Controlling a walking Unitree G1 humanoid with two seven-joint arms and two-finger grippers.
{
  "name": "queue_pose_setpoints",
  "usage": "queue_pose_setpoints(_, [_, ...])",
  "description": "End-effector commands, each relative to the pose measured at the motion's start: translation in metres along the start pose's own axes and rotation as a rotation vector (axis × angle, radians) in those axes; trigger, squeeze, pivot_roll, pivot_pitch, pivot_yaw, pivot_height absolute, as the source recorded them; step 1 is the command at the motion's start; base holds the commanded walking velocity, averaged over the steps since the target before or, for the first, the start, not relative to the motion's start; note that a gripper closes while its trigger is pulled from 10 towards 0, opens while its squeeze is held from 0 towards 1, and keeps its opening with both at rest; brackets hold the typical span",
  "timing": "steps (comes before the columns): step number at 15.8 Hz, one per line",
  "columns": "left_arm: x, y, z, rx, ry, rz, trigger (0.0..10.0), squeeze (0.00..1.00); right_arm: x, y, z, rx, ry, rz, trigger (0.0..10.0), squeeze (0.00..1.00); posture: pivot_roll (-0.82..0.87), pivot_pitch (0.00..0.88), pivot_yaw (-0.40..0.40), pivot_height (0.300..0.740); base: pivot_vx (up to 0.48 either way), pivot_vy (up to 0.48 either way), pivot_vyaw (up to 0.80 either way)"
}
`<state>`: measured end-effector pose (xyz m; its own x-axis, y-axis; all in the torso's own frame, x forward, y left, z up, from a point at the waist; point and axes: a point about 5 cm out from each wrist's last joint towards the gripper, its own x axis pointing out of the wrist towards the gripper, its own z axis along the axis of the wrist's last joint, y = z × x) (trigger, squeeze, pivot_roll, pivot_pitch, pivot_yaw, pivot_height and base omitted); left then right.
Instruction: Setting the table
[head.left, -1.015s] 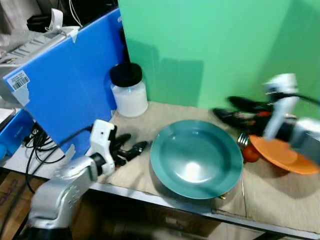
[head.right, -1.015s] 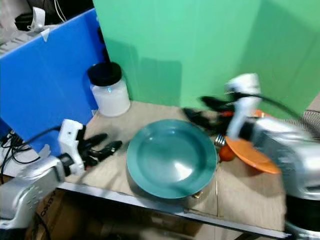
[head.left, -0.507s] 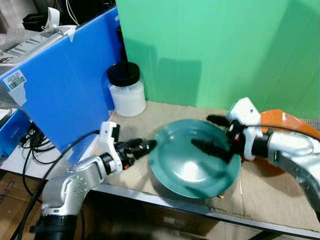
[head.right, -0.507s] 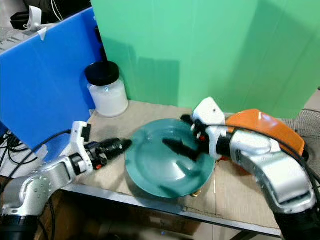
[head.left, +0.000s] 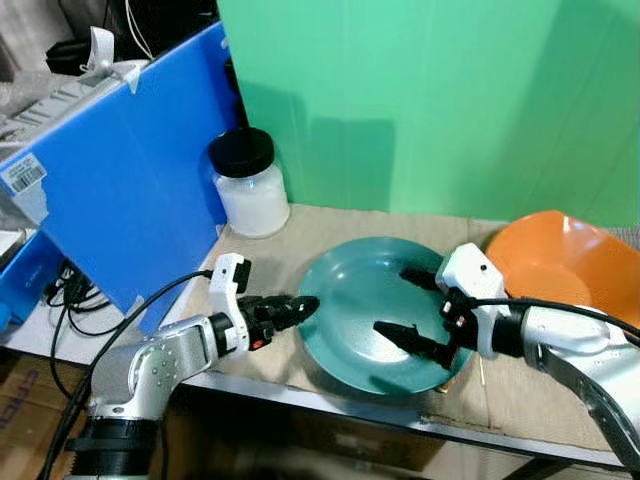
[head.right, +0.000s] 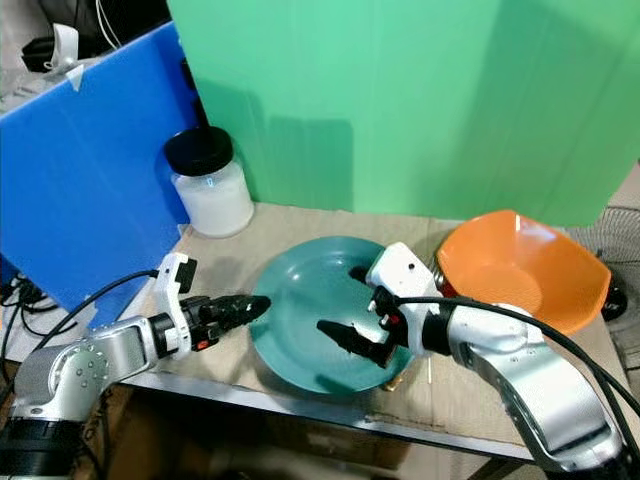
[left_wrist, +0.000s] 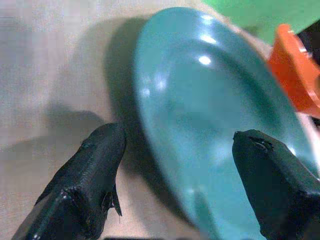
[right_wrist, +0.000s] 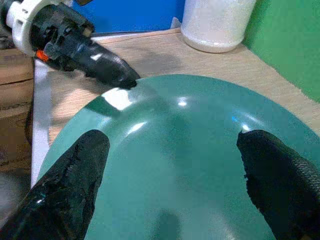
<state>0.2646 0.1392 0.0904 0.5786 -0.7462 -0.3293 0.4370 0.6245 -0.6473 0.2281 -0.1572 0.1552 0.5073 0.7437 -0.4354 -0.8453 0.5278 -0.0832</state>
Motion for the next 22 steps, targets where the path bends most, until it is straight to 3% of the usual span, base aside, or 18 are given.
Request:
queue_pose_setpoints(1, [0.0,-0.001,0.004,-0.002,0.002,-0.024,10.0,0.0,-0.003,0.003,0.005,-0.011,-0.025,0.024,10.0,0.0,-0.16,0.0,0.156,0.74,0.0,0.0,0.0])
queue_pose_setpoints(5, [0.006,-0.002,0.001,-0.023,0.057,-0.047,10.0,0.0,-0.011,0.01,0.0,-0.01,0.018,0.074,10.0,0.0,-0.17,0.0,0.173,0.74,0.0,0.0,0.0])
queue_pose_setpoints(6, [0.007,0.0,-0.003,-0.054,0.076,-0.038,5.0,0.0,-0.012,0.01,0.0,-0.008,0.018,0.075,10.0,0.0,-0.17,0.0,0.171,0.74,0.0,0.0,0.0])
queue_pose_setpoints(7, [0.007,0.002,-0.008,-0.076,0.09,-0.021,1.5,0.0,-0.012,0.01,0.0,-0.007,0.02,0.084,10.0,0.0,-0.17,0.0,0.167,0.74,0.0,0.0,0.0])
queue_pose_setpoints(8, [0.007,0.004,-0.01,-0.097,0.094,-0.011,0.0,0.0,-0.012,0.012,0.0,-0.007,0.021,0.096,10.0,0.0,-0.17,0.0,0.163,0.74,0.0,0.0,0.0])
queue_pose_setpoints(12, [0.006,0.009,-0.012,-0.148,0.077,0.011,0.0,0.0,-0.009,0.015,0.001,-0.009,0.02,0.125,10.0,0.0,-0.16,0.0,0.154,0.74,0.0,0.0,0.0])
queue_pose_setpoints(14, [0.008,0.008,-0.006,-0.18,0.0,-0.028,0.0,0.0,-0.007,0.016,0.001,-0.014,0.02,0.146,10.0,0.0,-0.16,0.0,0.147,0.74,0.0,0.0,0.0])
queue_pose_setpoints(22, [0.012,-0.001,-0.008,-0.155,0.047,-0.085,0.0,0.0,-0.007,0.015,-0.001,-0.011,0.026,0.161,10.0,0.0,-0.16,0.0,0.153,0.74,0.0,0.0,0.0])
